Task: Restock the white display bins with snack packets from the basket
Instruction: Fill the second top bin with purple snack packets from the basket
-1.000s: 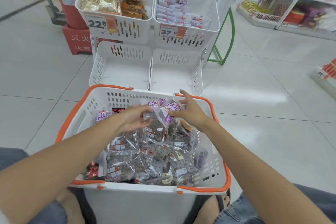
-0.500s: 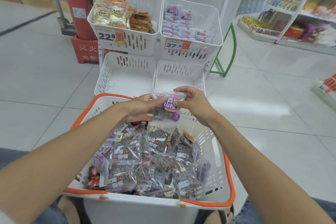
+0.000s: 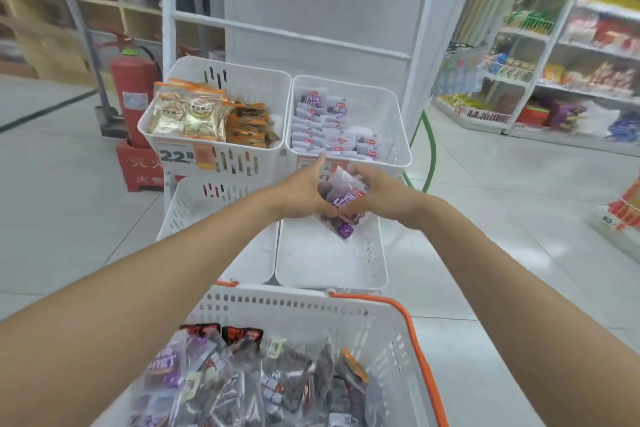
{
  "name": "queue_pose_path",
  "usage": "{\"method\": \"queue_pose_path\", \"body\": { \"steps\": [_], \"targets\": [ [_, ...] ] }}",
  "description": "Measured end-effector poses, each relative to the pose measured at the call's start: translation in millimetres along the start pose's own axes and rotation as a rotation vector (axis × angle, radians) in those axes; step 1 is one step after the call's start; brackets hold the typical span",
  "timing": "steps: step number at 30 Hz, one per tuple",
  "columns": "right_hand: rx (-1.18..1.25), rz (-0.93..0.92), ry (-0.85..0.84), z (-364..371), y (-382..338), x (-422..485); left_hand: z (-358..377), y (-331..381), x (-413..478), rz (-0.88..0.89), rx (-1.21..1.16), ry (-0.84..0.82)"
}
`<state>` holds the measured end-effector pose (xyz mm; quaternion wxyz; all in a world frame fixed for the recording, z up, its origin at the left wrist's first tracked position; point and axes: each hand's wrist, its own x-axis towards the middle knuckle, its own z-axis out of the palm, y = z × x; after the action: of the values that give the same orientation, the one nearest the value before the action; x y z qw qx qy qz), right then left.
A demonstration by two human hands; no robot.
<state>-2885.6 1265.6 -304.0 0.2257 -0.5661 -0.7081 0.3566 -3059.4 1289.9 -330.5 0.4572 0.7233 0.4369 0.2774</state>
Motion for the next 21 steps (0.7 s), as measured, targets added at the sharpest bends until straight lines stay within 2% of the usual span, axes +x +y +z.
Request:
{"method": "queue_pose_path", "body": {
  "steps": [3, 5, 8, 10, 14, 16, 19, 21],
  "targets": [
    [-0.078, -0.031, 0.173, -49.2, -5.4, 42.3, -20.2, 20.8, 55.2, 0.116, 0.128, 0.101],
    [-0.043, -0.097, 0.267, -84.5, -8.9, 65.2, -34.1, 23.2, 85.0, 0.164, 0.235, 0.128],
    [-0.132, -0.164, 0.444, -131.5, -3.0, 106.7, -57.1, 6.7, 127.0, 0.137, 0.623, 0.134],
    [-0.245, -0.162, 0.469, -148.3, 6.4, 139.9, -71.1, -7.6, 151.2, 0.123, 0.895, 0.137],
    [-0.510, -0.118, 0.406, -155.4, 33.7, 199.7, -82.3, -30.2, 175.1, 0.119, 1.199, 0.124],
    [-0.657, -0.084, 0.329, -149.6, 43.8, 215.3, -83.6, -35.7, 176.2, 0.142, 1.267, 0.131],
    [-0.732, 0.029, 0.077, -135.7, 60.4, 226.3, -82.7, -36.5, 176.6, 0.151, 1.269, 0.162],
    [-0.616, 0.136, -0.081, -130.6, 65.3, 227.9, -81.2, -35.0, 175.6, 0.147, 1.270, 0.177]
  ]
}}
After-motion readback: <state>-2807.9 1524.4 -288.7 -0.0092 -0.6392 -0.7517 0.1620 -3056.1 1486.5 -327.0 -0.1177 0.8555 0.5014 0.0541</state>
